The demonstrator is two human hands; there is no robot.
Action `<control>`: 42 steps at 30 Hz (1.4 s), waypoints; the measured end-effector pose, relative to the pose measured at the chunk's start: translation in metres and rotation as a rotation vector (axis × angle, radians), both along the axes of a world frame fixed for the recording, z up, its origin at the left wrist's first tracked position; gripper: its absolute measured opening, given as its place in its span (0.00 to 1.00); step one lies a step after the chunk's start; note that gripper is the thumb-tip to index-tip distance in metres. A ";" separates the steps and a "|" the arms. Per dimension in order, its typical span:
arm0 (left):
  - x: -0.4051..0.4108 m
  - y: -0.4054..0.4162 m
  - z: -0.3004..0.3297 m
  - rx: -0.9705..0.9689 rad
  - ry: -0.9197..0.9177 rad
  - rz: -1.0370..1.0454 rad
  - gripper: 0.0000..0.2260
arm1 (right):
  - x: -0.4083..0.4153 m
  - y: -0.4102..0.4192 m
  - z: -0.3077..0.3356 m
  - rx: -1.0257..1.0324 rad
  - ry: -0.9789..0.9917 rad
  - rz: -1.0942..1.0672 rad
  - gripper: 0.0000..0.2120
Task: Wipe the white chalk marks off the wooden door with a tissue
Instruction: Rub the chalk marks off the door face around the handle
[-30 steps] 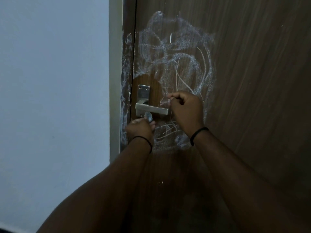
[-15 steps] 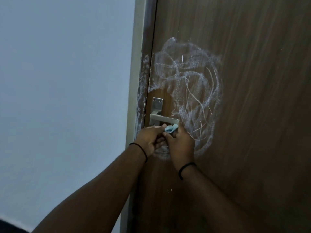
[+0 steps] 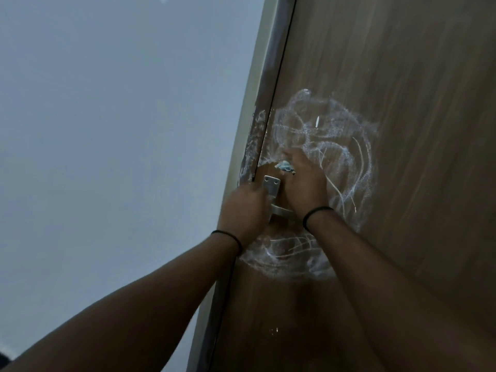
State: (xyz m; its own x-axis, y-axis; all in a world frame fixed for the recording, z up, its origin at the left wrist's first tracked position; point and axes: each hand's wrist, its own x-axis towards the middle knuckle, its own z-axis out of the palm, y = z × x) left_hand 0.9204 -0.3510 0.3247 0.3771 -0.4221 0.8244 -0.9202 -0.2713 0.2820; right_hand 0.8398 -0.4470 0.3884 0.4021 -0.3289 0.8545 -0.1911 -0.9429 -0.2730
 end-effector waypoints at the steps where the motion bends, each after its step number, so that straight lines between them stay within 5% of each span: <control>1: -0.001 -0.007 -0.004 0.030 -0.089 -0.053 0.11 | 0.007 -0.003 0.004 -0.029 0.037 -0.017 0.15; 5: 0.001 -0.032 -0.027 0.048 -0.199 -0.143 0.15 | 0.031 -0.019 0.014 -0.316 0.150 -0.080 0.02; 13: 0.020 -0.038 -0.036 0.011 -0.264 -0.167 0.16 | 0.056 -0.041 0.010 -0.600 0.165 -0.042 0.13; 19: 0.016 -0.038 -0.037 -0.040 -0.268 -0.154 0.10 | 0.058 -0.043 0.003 -0.759 0.296 -0.022 0.07; 29: 0.013 -0.035 -0.035 0.010 -0.184 -0.159 0.16 | 0.056 -0.041 0.026 -0.639 0.234 -0.042 0.04; 33: 0.013 -0.035 -0.035 -0.011 -0.220 -0.142 0.08 | 0.057 -0.033 0.008 -0.716 0.490 -0.044 0.06; 38: 0.016 -0.040 -0.037 -0.002 -0.200 -0.140 0.15 | 0.061 -0.036 0.031 -0.614 0.294 -0.105 0.06; 42: 0.015 -0.040 -0.036 0.012 -0.198 -0.151 0.16 | 0.066 -0.024 0.019 -0.629 0.362 -0.072 0.06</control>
